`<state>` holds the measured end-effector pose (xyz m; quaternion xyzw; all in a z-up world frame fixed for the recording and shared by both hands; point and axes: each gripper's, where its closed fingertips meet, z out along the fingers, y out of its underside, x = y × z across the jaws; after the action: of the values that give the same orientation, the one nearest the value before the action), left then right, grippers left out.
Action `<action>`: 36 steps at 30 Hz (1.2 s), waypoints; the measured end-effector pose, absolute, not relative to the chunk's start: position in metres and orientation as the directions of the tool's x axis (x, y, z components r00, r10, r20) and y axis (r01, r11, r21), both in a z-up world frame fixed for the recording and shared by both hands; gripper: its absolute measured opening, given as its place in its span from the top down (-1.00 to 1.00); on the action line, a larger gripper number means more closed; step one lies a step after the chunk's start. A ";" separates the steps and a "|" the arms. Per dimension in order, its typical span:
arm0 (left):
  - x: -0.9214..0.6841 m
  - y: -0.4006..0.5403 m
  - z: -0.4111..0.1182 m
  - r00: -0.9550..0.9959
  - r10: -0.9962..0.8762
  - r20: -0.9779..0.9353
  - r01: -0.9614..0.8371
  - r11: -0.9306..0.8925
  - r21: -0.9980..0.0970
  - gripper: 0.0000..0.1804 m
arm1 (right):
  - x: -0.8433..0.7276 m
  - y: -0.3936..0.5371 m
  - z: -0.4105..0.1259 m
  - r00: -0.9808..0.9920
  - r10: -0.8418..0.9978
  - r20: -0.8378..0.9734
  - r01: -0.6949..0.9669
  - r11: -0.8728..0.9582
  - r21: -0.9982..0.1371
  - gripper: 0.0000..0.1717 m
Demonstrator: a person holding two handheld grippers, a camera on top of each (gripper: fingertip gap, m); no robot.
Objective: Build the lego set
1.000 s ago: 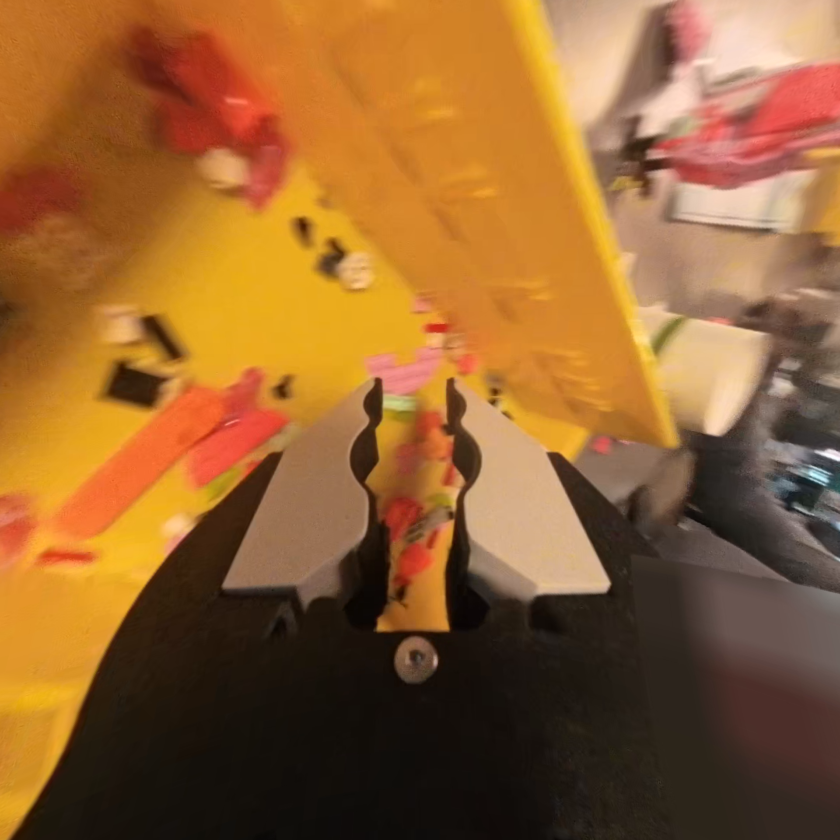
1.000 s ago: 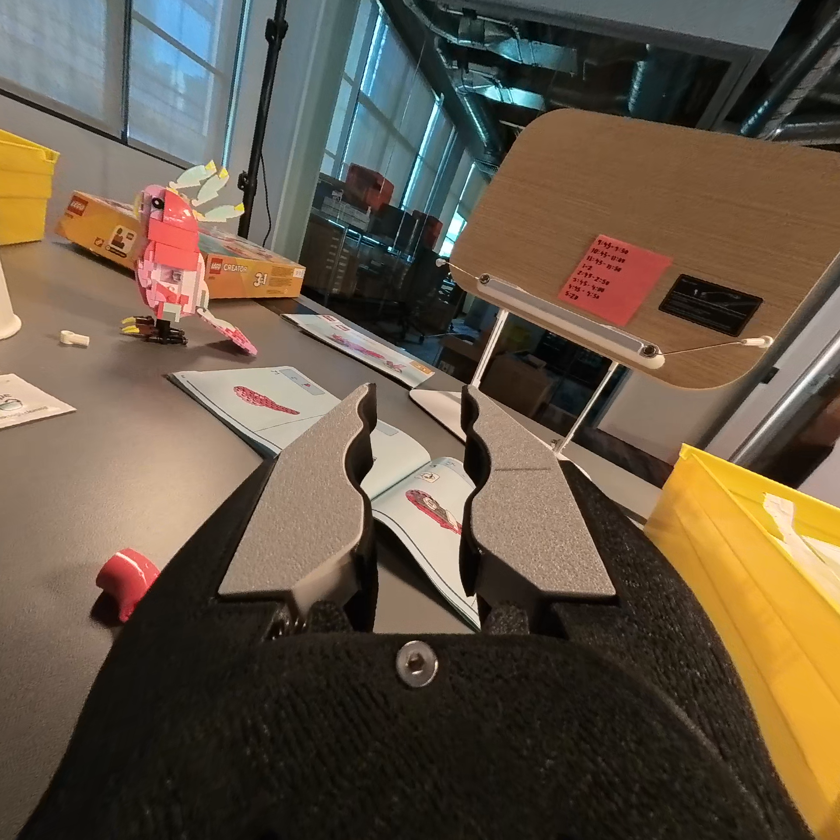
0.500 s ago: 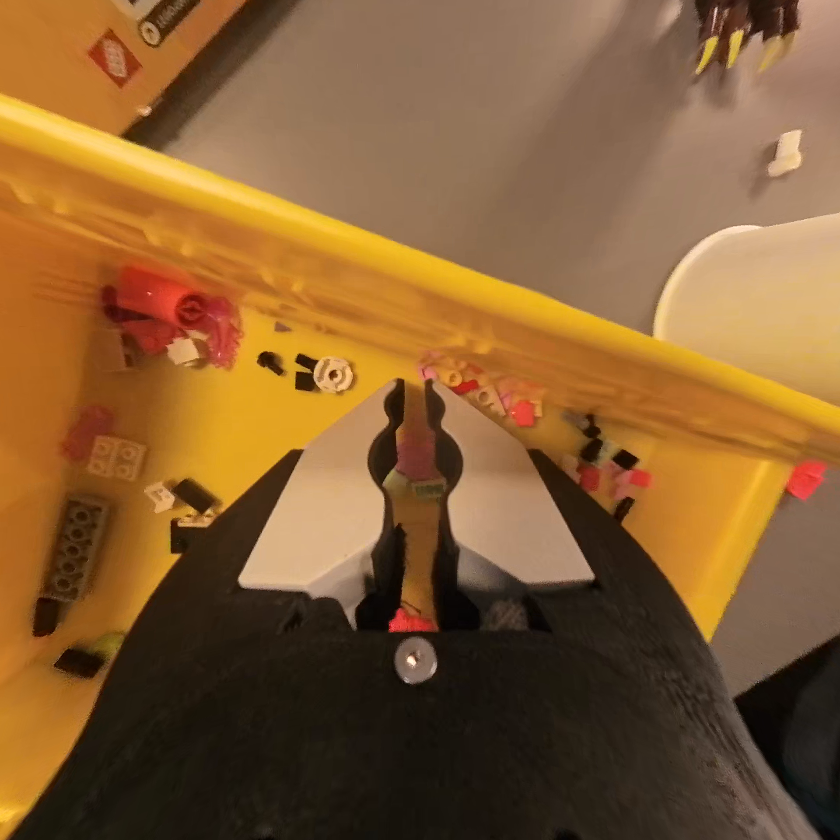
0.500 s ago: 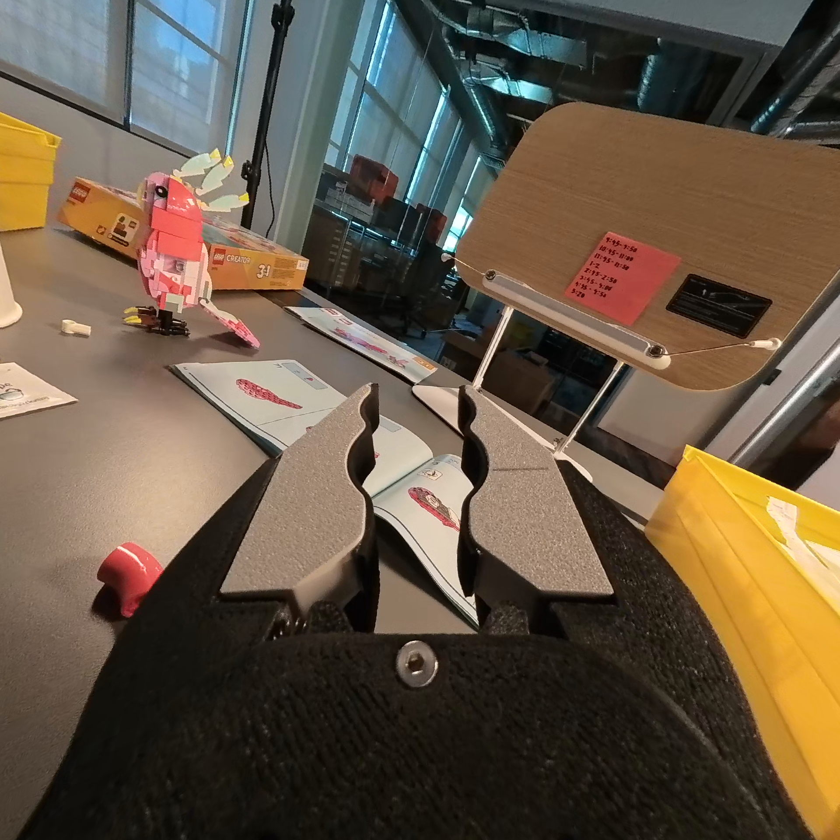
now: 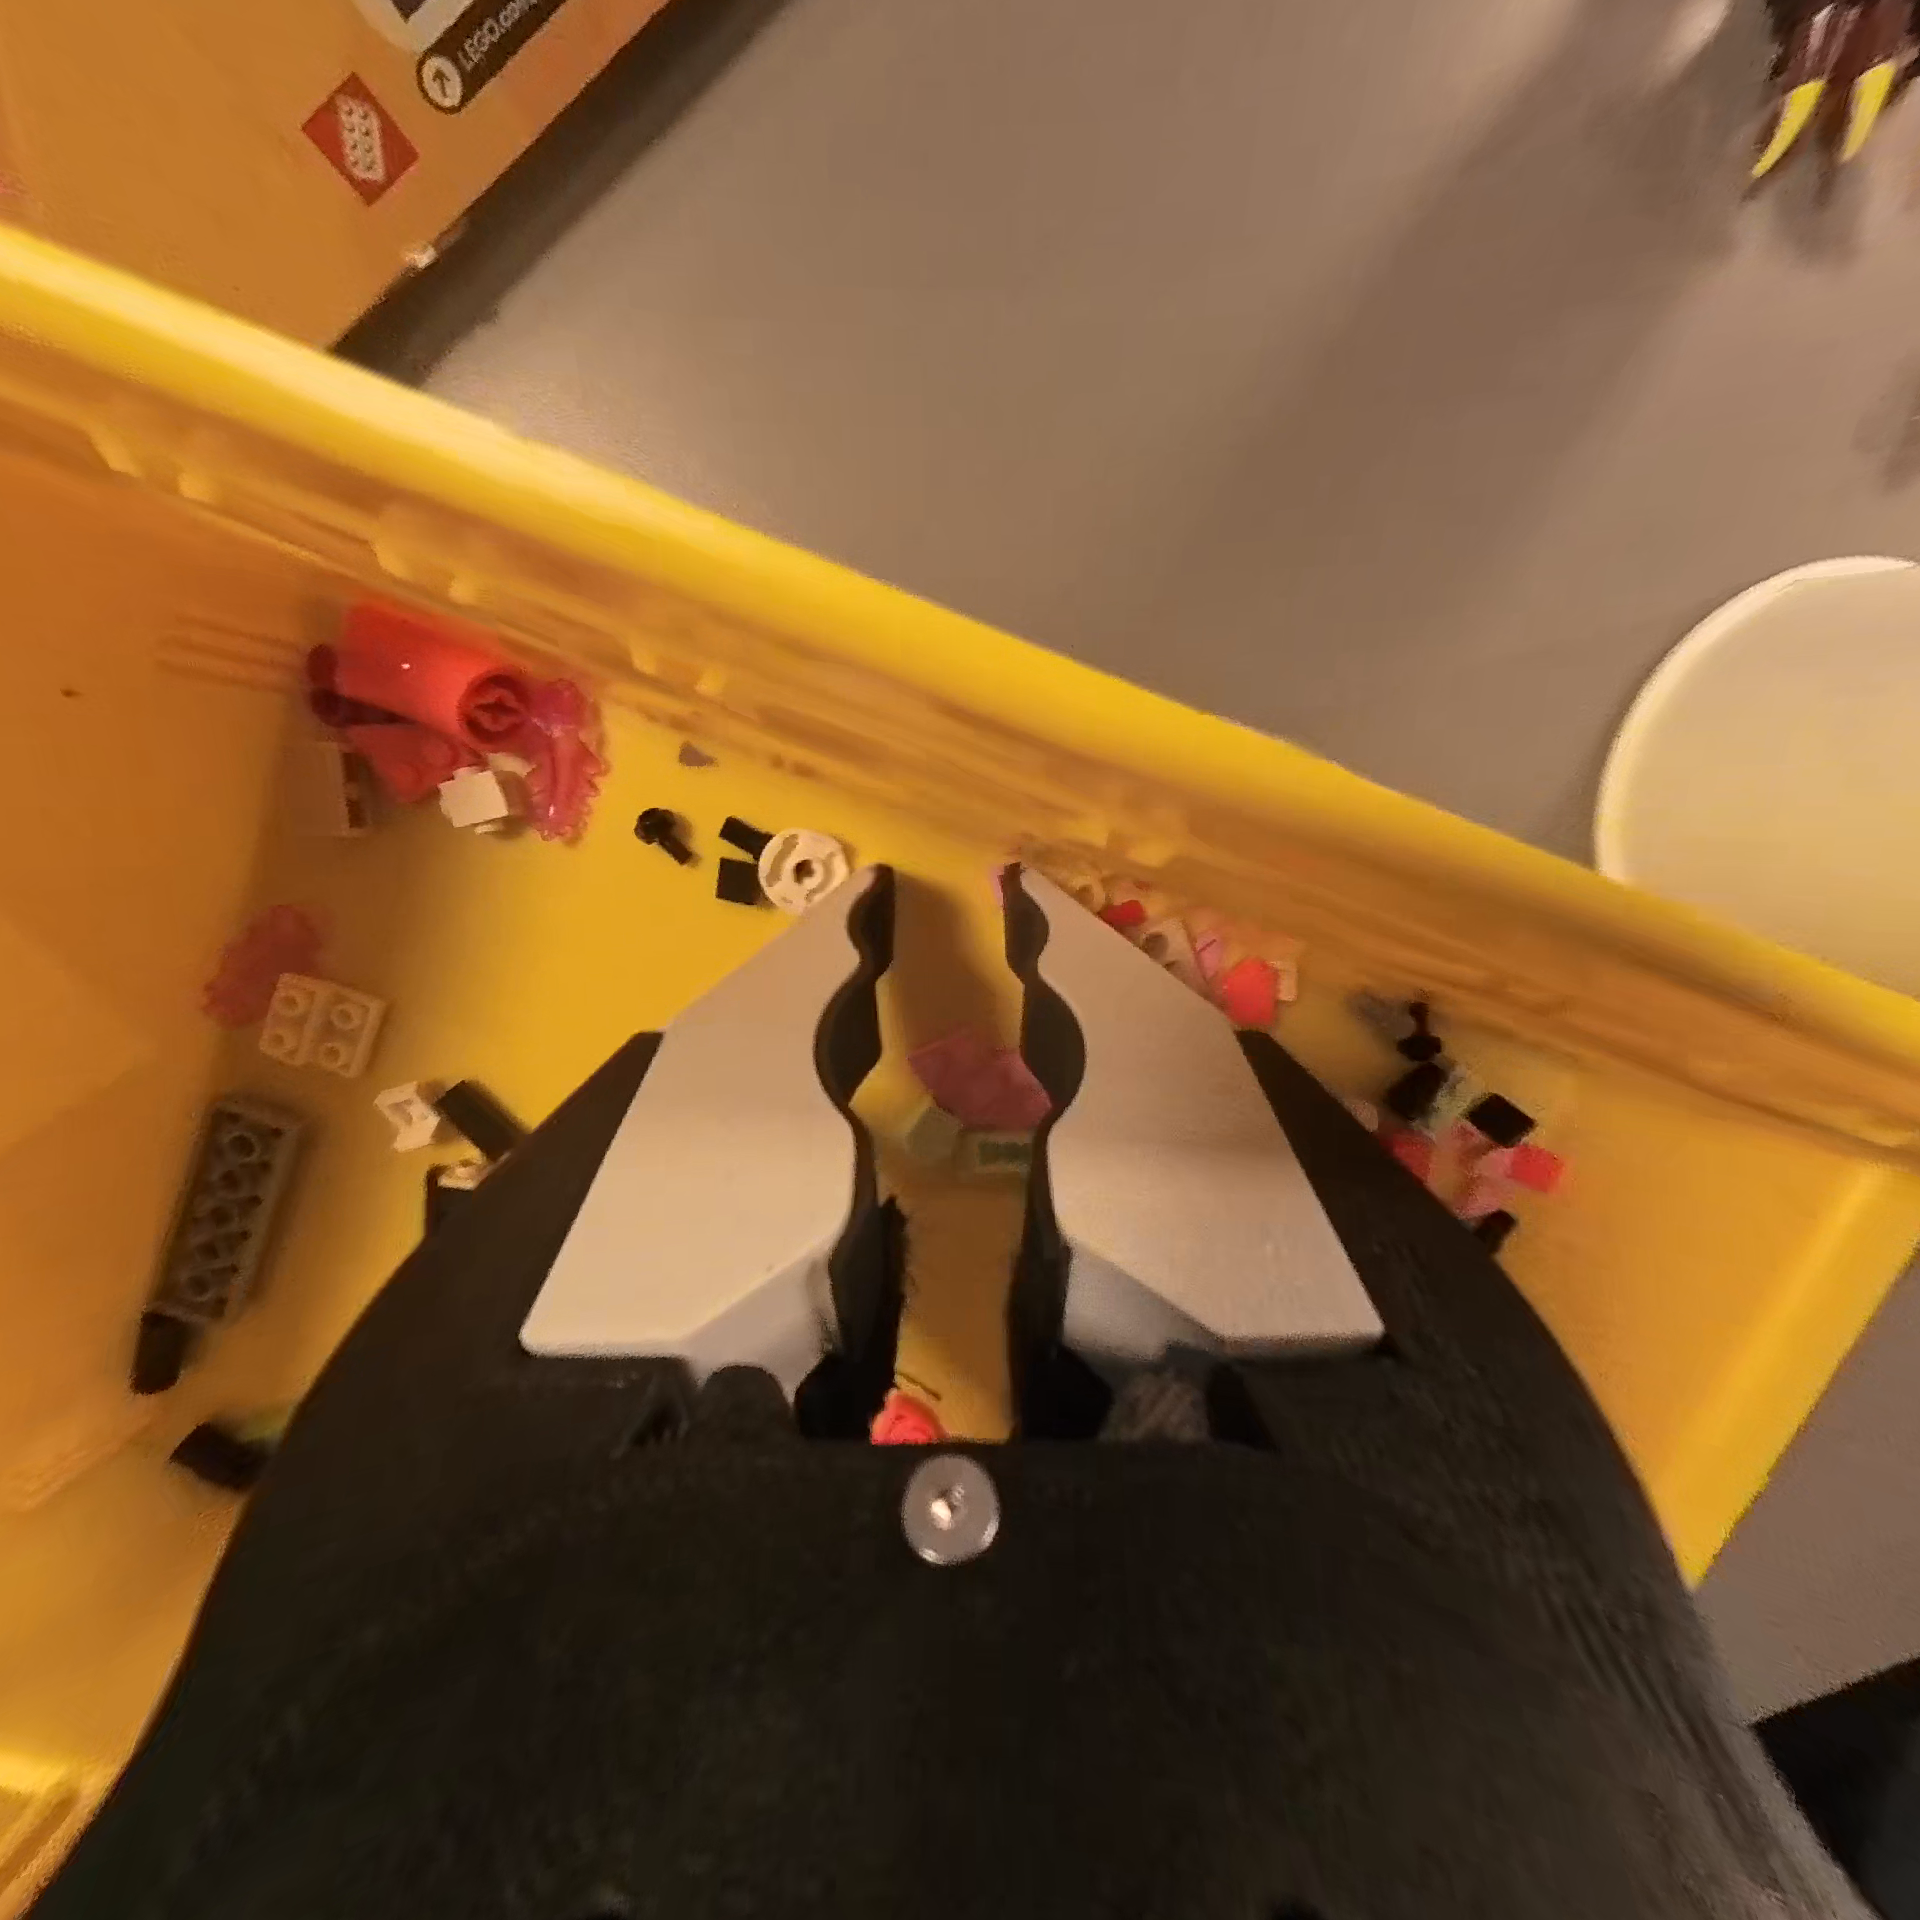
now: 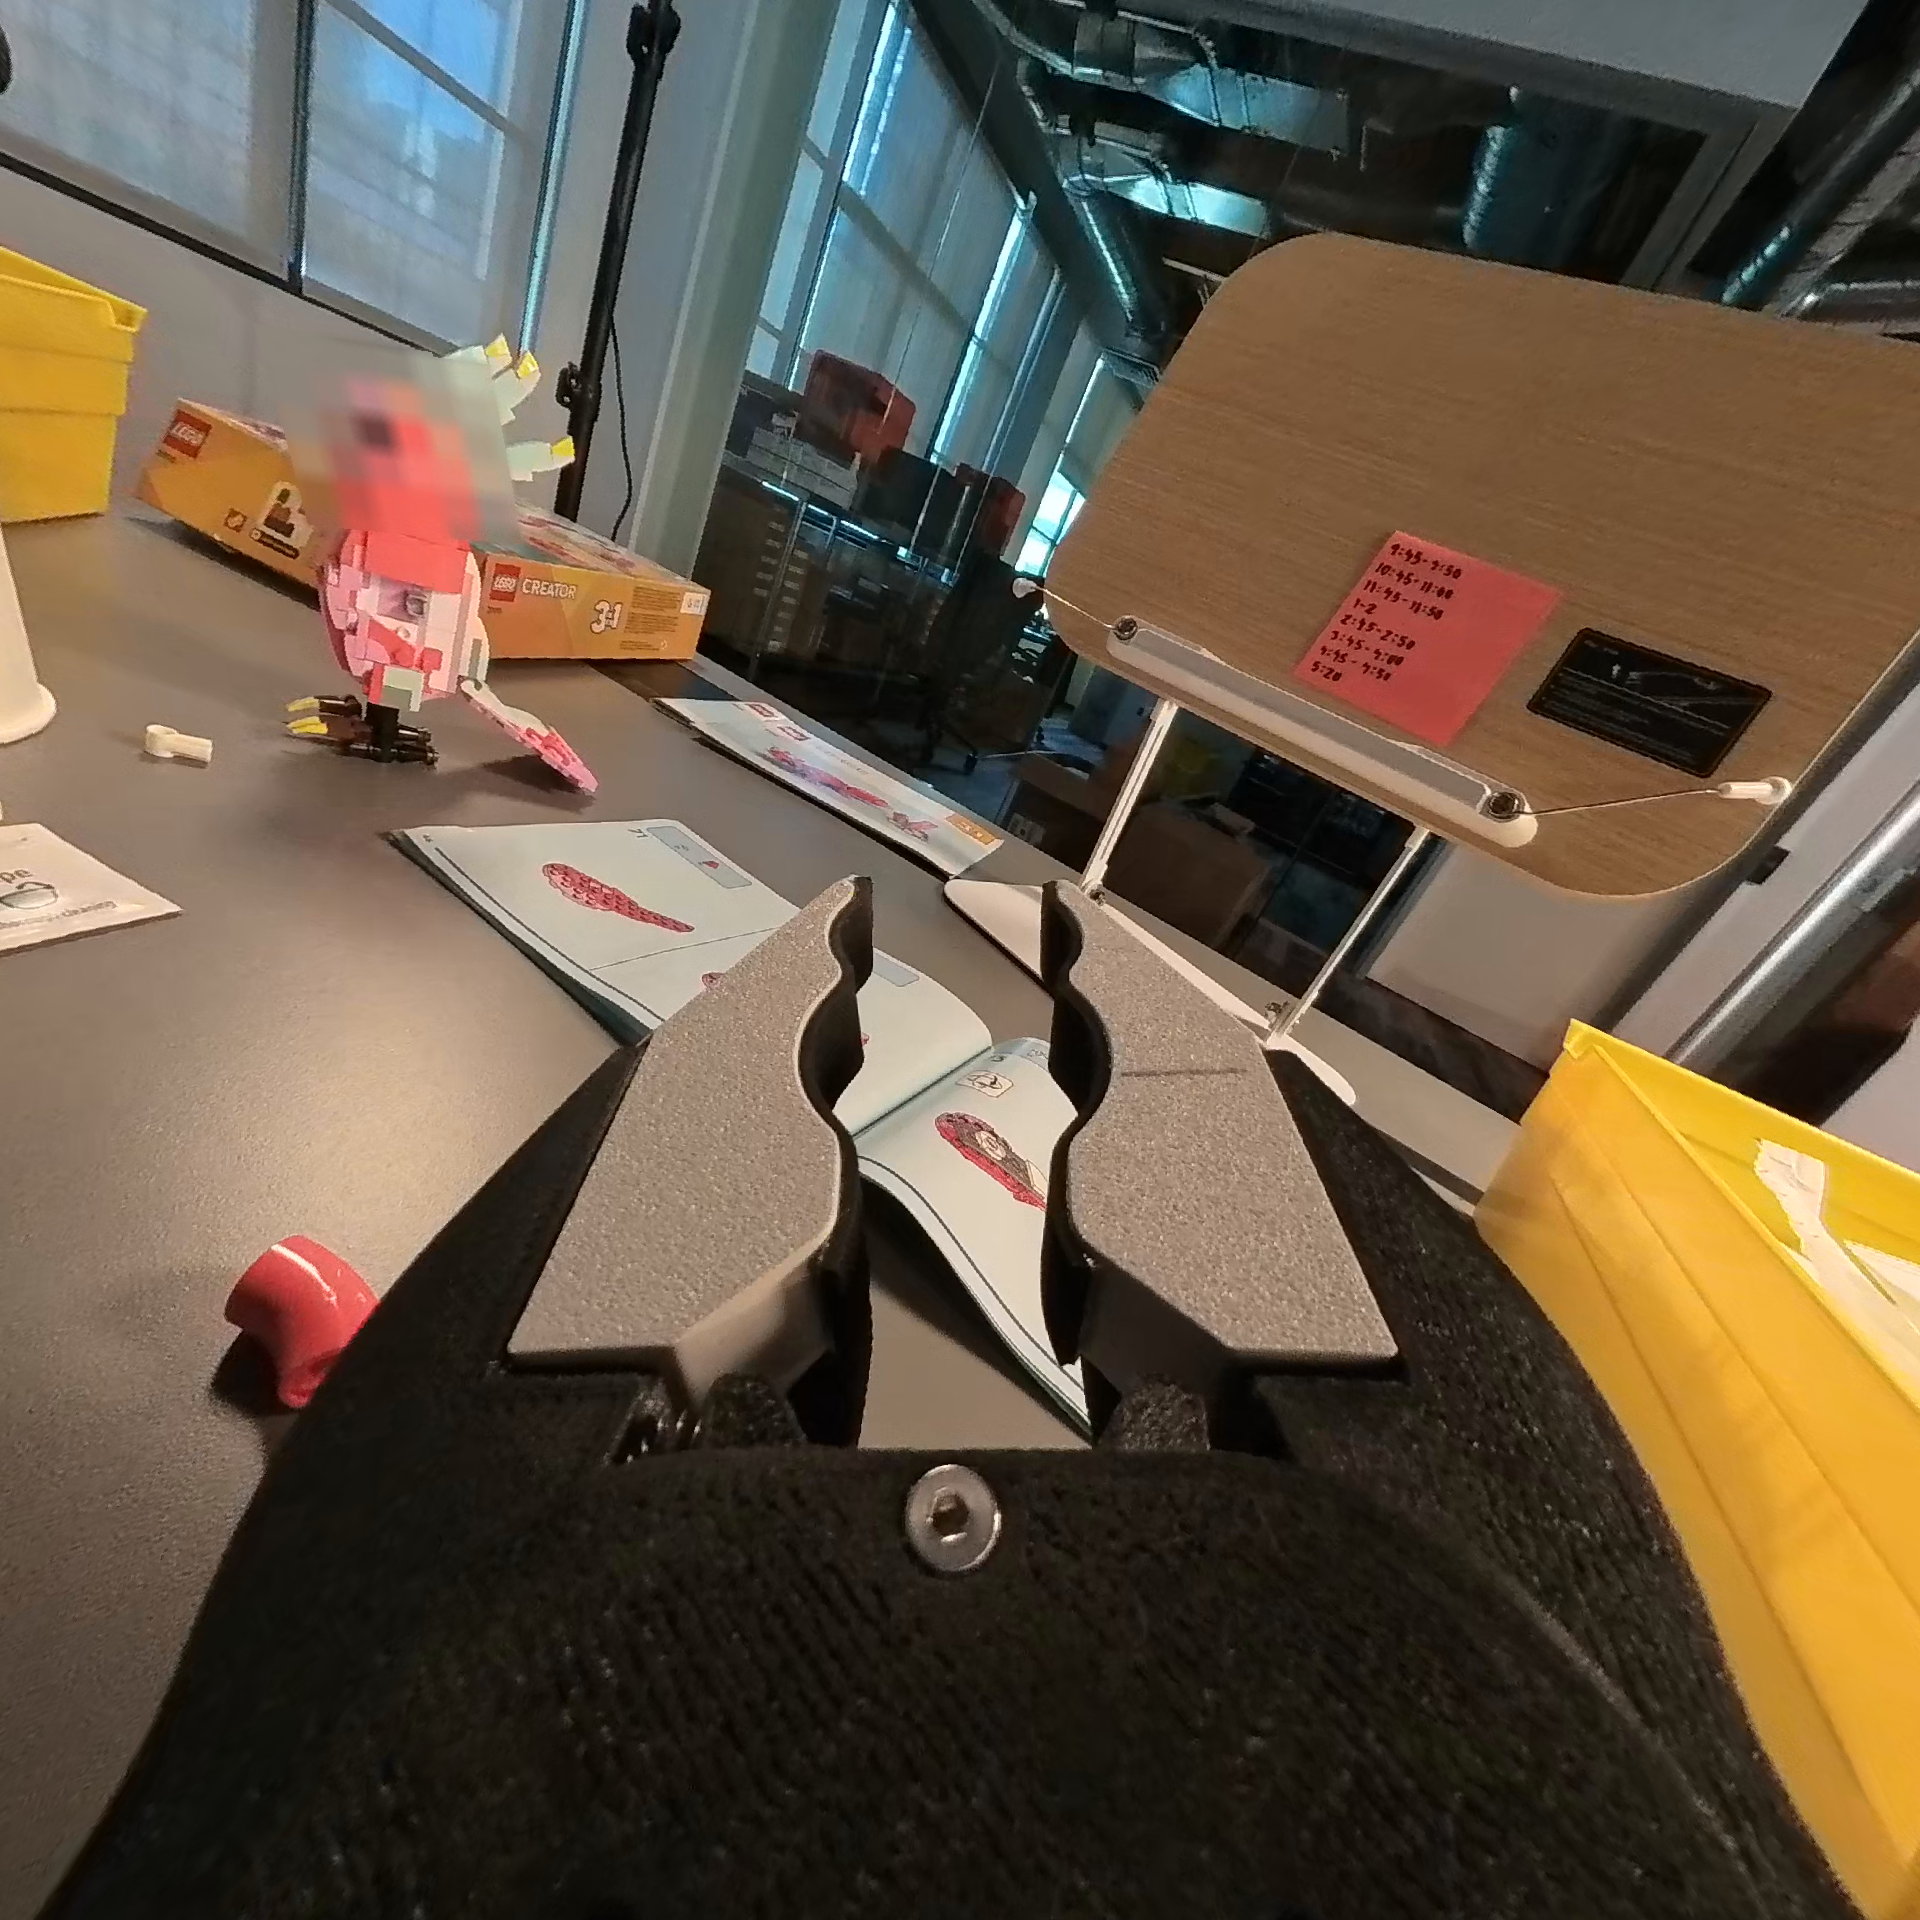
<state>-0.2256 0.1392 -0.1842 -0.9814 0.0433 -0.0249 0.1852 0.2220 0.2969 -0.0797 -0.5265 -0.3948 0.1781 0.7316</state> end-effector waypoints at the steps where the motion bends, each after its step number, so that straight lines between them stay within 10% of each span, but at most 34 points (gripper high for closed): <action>1: -0.227 0.139 -0.184 0.995 -0.097 0.011 -0.087 -0.930 -0.358 0.76 | 0.222 0.297 -0.080 0.625 0.676 0.390 0.155 0.382 -0.911 0.65; 31: -0.245 0.124 -0.183 0.997 0.027 -0.073 0.007 -0.965 -0.264 0.98 | 0.222 0.295 -0.080 0.614 0.693 0.378 0.134 0.380 -0.915 0.68; 36: -0.226 0.137 -0.129 0.997 0.060 0.050 0.078 -0.838 -0.540 0.99 | 0.221 0.292 -0.079 0.604 0.705 0.372 0.118 0.382 -0.917 0.68</action>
<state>-0.2259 0.1369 -0.1287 -0.9586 -0.0361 -0.0156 0.2821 0.2214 0.2922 -0.0787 -0.5185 -0.3969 0.2007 0.7303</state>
